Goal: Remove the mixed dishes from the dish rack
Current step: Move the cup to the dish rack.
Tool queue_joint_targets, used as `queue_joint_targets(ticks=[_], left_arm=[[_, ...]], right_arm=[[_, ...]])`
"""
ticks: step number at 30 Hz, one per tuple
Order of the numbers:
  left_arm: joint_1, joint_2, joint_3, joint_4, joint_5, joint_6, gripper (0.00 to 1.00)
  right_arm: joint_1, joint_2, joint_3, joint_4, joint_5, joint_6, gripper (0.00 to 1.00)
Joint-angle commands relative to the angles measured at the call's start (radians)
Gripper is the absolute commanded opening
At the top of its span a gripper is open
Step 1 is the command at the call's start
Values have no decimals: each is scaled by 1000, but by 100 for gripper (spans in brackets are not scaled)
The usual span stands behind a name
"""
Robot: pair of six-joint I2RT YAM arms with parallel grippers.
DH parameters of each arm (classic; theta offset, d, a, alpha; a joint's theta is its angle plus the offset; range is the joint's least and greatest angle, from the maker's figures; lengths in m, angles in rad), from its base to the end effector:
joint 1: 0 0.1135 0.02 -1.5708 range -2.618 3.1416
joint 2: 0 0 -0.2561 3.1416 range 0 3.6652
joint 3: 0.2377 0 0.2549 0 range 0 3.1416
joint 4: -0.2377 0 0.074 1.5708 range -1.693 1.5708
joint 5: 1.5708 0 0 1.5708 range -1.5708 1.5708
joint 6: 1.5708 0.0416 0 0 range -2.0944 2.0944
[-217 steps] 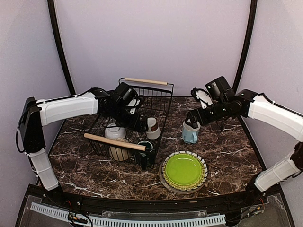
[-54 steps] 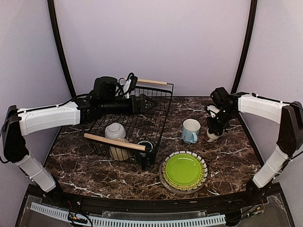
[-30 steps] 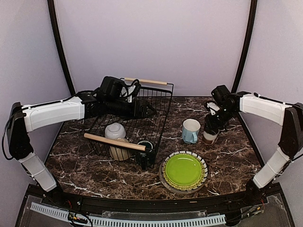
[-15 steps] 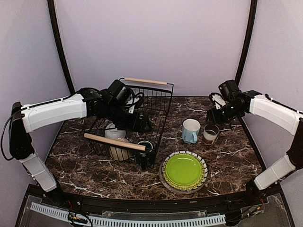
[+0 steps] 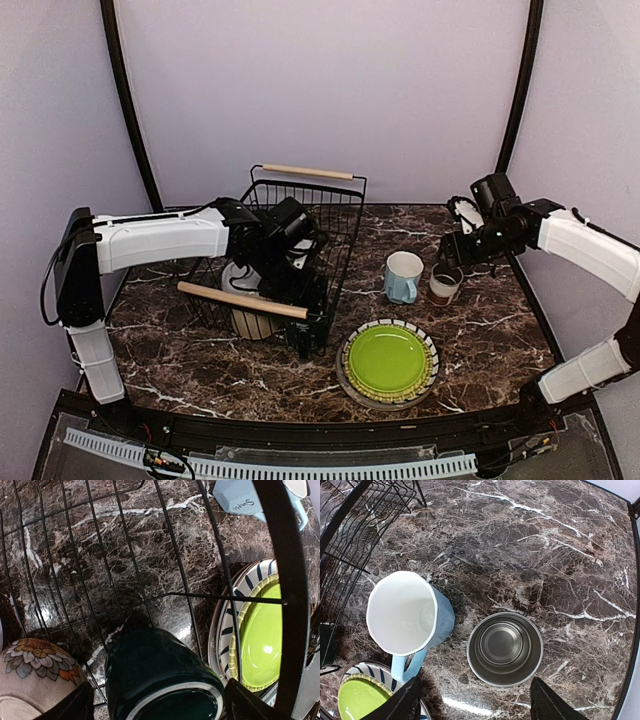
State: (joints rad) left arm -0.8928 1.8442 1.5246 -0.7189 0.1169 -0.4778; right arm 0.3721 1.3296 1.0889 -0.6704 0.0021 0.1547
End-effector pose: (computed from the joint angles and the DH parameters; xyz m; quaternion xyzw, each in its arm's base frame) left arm 0.2482 -0.3159 0.2399 0.2135 0.9393 -0.2098 0.1676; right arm 0.2651 0.1034 0.2701 -0.1023 0.9405 0.0834 0.3130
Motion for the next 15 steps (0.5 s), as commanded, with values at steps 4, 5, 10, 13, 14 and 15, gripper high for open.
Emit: queue_joint_targets(ticks=[4,5,10,13,14,15], left_arm=[[-19,49,49,-95,-39,5,87],[-19,52,52,-108,-51,5,89],[-21,84,81,-160,-98,14,91],[-21,96,94,-189,-152,17,90],[-21,98,96,-200,-159,17,90],[-21,103,101,-208,-160,17,90]], right_arm=[[3,-32,-38,62,2,-8,73],[4,-31,-40,66,2,-8,73],[4,-32,-49,77,3,-9,74],[4,-34,-55,78,3,-10,74],[4,-34,-60,80,3,-10,74],[3,-36,-62,83,3,-10,74]])
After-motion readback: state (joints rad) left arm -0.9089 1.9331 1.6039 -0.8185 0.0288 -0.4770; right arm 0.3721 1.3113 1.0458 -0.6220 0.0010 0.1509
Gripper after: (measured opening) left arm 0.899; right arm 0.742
